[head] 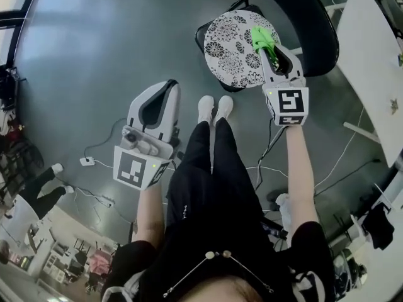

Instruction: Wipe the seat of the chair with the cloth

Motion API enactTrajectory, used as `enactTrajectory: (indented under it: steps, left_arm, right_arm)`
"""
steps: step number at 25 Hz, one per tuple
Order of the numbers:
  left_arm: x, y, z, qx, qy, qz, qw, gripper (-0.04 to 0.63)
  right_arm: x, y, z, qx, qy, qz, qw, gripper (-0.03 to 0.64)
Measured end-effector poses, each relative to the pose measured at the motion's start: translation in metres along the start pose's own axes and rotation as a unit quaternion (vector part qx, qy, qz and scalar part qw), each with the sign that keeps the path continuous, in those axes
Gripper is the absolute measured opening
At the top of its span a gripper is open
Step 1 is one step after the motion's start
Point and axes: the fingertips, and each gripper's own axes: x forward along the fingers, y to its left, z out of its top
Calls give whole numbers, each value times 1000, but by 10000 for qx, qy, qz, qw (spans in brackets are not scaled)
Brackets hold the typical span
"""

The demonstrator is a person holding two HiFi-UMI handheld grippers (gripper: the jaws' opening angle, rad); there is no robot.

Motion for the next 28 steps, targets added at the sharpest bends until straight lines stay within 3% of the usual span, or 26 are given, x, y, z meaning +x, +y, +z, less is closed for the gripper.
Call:
enactTrajectory:
  steps: [6, 16, 20, 25, 28]
  left_arm:
    - [41, 46, -51, -126, -264, 339, 9990, 6]
    - [51, 71, -131, -212, 260, 542, 9980, 6]
    - [50, 65, -146, -367, 406, 513, 9972, 6]
    - [51, 66, -160, -571, 501, 481, 9959, 6]
    - [50, 72, -171, -573, 673, 604, 9943, 6]
  right_arm:
    - [74, -5, -74, -51, 848, 504, 9951, 86]
    - [170, 8, -190, -499, 2195, 1410, 9641, 84]
    - [197, 5, -223, -645, 2615, 1554, 9504, 84]
    - [241, 0, -237, -680, 2861, 1572, 9428, 84]
    - [263, -3, -248, -1031, 3034, 1553, 9345, 86]
